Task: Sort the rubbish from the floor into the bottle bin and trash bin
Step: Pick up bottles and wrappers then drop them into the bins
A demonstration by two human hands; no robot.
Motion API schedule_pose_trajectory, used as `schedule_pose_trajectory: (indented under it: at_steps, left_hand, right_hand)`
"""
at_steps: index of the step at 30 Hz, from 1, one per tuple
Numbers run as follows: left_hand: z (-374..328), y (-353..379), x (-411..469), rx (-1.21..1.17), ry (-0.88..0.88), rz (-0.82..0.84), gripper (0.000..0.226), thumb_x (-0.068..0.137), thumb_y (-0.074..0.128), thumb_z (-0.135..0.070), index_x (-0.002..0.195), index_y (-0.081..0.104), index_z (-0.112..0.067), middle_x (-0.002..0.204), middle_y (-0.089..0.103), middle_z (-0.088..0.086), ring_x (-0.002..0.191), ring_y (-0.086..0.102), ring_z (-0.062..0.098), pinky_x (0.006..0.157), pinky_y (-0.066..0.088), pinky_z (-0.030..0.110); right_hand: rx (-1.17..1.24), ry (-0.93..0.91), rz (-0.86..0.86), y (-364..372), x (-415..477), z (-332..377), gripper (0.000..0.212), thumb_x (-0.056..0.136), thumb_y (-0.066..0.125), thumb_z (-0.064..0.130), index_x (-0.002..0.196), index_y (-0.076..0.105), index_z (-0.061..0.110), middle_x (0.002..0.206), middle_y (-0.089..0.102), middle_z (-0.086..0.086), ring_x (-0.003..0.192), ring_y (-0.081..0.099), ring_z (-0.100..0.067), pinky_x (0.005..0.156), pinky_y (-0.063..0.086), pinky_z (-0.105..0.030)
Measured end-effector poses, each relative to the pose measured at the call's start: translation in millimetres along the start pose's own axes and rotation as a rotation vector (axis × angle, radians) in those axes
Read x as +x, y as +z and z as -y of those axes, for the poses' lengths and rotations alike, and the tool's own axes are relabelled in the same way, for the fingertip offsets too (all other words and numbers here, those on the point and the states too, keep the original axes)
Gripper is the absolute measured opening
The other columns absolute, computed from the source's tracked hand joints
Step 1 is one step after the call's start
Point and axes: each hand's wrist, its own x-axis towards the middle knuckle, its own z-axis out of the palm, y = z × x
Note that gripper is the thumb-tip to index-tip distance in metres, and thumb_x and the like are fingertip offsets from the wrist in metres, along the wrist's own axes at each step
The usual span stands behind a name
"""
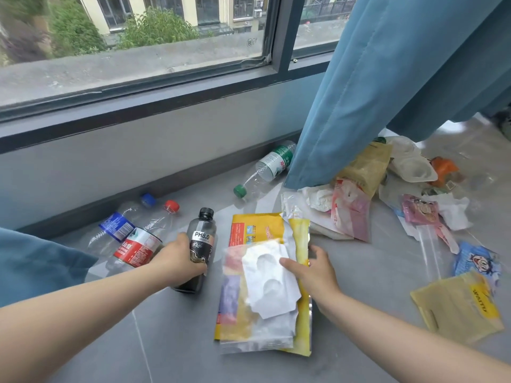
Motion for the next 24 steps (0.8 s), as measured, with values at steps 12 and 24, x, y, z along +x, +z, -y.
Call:
schedule_pose_trajectory:
  at_steps: [12,24]
  left_hand:
    - [-7.2,27.0,-16.7,-0.097,-0.015,0.089,0.053,0.076,0.070,-0.037,0.110,0.036,-0.015,0.102,0.056,0.008,0.088,0.057,0.025,0.056,0.041,0.028]
    - [-11.0,26.1,-22.4,-0.122,-0.022,0.095,0.051,0.079,0.068,-0.037,0.111,0.037,-0.012,0.100,0.056,0.008,0.085,0.056,0.025,0.052,0.037,0.025]
  right_hand:
    - [0.101,0.028,0.174,14.1,-19.1,-10.3,0.073,0.066,0.086,0.018,0.126,0.046,0.020,0.116,0.064,0.004,0.105,0.062,-0.015,0.094,0.051,-0.036]
    - [0.115,0.049,0.211,30.7,-25.8,-2.9,0.098,0.035,0.091,0.047,0.122,0.055,0.020,0.117,0.067,0.002,0.106,0.064,-0.017,0.095,0.052,-0.042]
